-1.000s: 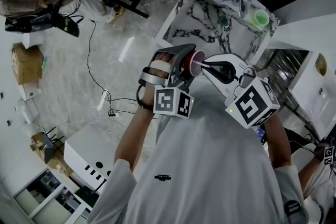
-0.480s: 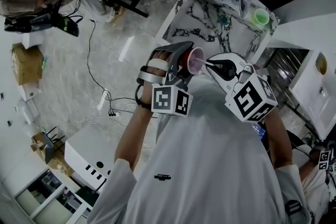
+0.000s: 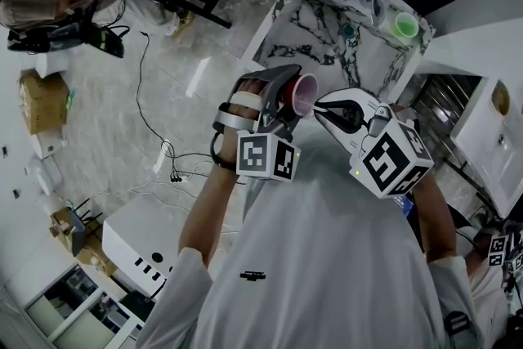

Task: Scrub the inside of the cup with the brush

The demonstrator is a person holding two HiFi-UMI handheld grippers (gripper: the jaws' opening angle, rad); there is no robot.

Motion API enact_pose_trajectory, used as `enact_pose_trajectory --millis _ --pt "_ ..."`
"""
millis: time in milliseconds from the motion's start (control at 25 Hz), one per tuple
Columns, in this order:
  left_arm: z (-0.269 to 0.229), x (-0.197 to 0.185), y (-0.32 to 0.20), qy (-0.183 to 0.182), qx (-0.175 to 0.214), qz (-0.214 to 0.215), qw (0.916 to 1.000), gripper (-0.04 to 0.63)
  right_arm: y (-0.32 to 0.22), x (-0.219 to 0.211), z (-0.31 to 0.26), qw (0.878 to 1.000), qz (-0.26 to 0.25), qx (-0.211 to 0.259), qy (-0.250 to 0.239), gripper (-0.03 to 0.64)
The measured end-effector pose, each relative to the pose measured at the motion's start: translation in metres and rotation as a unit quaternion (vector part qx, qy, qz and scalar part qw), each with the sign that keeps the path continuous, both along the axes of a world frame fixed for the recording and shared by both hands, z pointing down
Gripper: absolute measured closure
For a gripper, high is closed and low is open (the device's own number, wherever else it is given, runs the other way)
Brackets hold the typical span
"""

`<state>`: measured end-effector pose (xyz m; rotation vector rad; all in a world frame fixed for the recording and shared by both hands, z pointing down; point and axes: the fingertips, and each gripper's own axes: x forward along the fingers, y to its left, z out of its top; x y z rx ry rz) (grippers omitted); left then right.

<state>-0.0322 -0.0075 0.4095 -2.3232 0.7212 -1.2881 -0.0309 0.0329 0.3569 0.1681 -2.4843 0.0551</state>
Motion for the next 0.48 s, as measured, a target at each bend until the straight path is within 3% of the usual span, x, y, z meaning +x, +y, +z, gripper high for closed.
enact_pose_trajectory --millis 280,480 --pt "0.003 0.002 0.003 -0.001 -0.008 0.004 1.0 0.336 -0.014 -0.001 -0.009 1.0 0.016 0.009 -0.022 0.589" --pt "-0.001 0.004 0.003 0.006 -0.006 0.002 1.0 0.335 -0.027 0.008 -0.003 0.999 0.035 0.025 0.001 0.589"
